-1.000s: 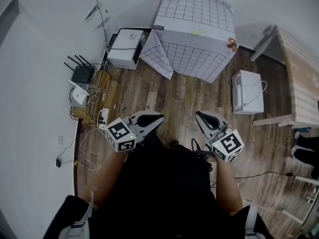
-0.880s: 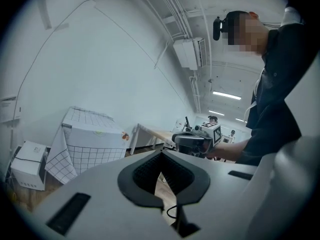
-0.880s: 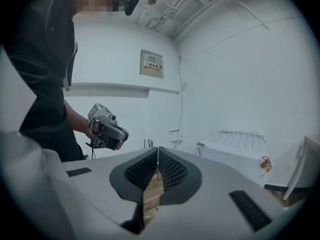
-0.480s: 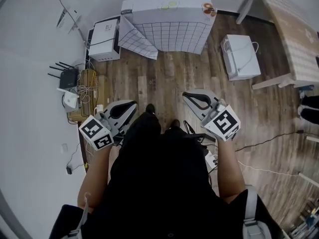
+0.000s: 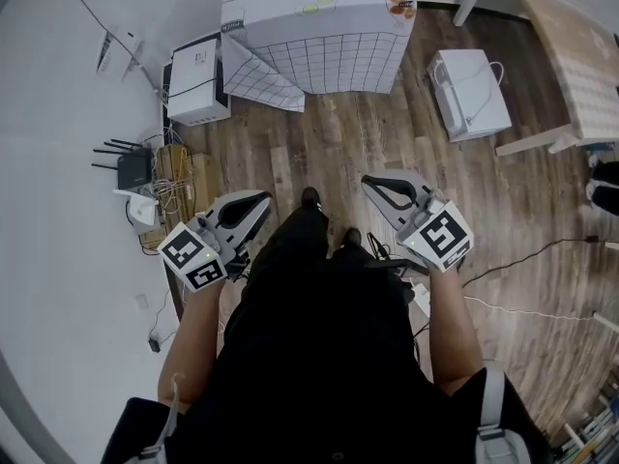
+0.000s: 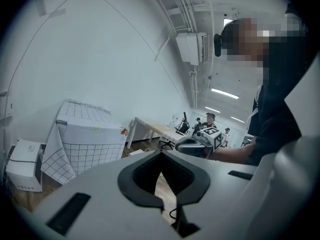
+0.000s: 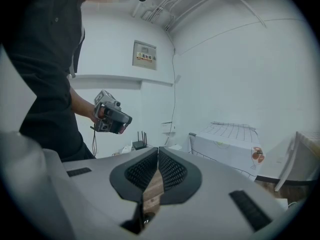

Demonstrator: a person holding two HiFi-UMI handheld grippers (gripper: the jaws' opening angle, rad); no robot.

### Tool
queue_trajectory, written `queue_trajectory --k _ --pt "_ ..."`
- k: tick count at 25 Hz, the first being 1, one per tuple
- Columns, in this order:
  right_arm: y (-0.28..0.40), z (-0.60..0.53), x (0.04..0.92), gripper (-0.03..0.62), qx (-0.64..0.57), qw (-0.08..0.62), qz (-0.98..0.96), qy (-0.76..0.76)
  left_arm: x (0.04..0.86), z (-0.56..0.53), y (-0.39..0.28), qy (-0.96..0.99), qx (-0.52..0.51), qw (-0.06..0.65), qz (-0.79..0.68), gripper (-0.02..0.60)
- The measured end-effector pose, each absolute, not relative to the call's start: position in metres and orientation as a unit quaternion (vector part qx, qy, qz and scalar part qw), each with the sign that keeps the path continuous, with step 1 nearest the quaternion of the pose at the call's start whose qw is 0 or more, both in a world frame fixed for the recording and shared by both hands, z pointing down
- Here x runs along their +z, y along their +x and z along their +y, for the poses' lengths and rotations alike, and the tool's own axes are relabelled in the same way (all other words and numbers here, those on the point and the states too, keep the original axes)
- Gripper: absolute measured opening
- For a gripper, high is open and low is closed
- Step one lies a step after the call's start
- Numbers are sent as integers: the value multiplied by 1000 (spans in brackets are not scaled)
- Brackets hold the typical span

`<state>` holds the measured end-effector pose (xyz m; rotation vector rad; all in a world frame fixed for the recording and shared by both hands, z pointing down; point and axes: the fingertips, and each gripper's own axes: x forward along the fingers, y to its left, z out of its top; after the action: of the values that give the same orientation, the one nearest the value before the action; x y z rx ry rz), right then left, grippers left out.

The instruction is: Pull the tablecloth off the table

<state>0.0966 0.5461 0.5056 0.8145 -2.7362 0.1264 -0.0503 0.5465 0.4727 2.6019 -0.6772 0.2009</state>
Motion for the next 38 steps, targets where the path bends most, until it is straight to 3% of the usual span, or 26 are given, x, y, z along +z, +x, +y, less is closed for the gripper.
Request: queue_trajectory --k 20,25,38 --pt "21 327 498 20 100 189 -930 300 525 311 -122 942 27 258 -211 12" --pt "27 298 485 20 131 158 -915 348 524 282 -131 942 3 276 -193 12" --pt "49 244 466 20 88 142 -922 350 503 241 -101 952 7 245 -184 12"
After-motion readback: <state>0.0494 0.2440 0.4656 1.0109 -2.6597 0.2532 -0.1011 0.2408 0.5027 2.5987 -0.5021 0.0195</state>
